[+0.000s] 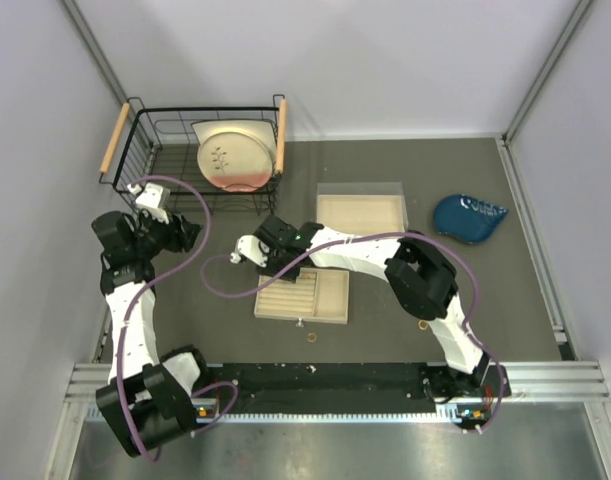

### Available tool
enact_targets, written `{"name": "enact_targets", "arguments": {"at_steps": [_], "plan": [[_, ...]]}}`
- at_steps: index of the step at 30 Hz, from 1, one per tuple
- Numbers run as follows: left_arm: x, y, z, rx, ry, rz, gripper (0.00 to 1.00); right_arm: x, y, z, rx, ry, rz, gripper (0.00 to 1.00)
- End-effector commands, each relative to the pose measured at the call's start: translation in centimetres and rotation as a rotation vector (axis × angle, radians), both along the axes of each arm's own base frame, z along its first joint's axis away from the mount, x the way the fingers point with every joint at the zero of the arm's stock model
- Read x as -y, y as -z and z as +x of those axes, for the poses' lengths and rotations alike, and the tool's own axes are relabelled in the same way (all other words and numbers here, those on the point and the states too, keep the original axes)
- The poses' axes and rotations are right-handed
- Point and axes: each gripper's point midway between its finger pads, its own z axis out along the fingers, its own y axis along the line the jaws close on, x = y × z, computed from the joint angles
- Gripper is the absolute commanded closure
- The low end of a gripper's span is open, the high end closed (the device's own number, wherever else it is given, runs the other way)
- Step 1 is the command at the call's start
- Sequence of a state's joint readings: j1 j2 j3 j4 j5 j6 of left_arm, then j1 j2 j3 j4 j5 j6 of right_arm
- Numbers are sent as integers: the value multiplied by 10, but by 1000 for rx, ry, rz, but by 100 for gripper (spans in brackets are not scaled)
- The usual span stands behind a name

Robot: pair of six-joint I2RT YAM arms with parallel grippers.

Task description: Organize the mixed jewelry

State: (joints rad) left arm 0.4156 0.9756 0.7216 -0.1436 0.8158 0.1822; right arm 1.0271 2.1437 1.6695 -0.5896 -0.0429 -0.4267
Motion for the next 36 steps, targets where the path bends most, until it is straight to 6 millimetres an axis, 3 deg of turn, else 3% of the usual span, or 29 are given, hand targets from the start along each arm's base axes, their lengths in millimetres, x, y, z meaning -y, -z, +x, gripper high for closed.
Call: {"name": "enact_targets", "arguments": {"at_steps": [1,10,15,17,18,20,21,23,24,27,30,36], "plan": [[2,-14,-2,43,25,16,43,3,-27,3,52,14,18,69],[8,-31,-1,66,57,-5,42,14,-79,0,97,45,82,67],[14,-38,0,75,84,-44,42,37,-102,-17,89,43,102,67],[17,-38,1,75,100,-75,42,44,-103,-32,45,13,108,67],[18,-37,1,74,110,-85,42,56,-93,-42,14,2,81,67],[21,-34,5,54,126,-124,42,67,-98,-57,-15,-24,99,67],[24,-37,5,53,145,-158,42,78,-85,-67,-45,-36,66,67],[28,-36,8,17,157,-235,43,88,-86,-88,-71,-88,70,69],[30,-41,11,35,175,-248,43,99,-71,-100,-97,-108,36,69],[30,-39,19,4,170,-312,43,110,-59,-133,-121,-195,8,70],[29,-37,27,2,152,-306,43,111,-50,-161,-130,-281,-16,71],[28,-37,34,-7,148,-281,42,97,-37,-177,-87,-408,-22,76]]}}
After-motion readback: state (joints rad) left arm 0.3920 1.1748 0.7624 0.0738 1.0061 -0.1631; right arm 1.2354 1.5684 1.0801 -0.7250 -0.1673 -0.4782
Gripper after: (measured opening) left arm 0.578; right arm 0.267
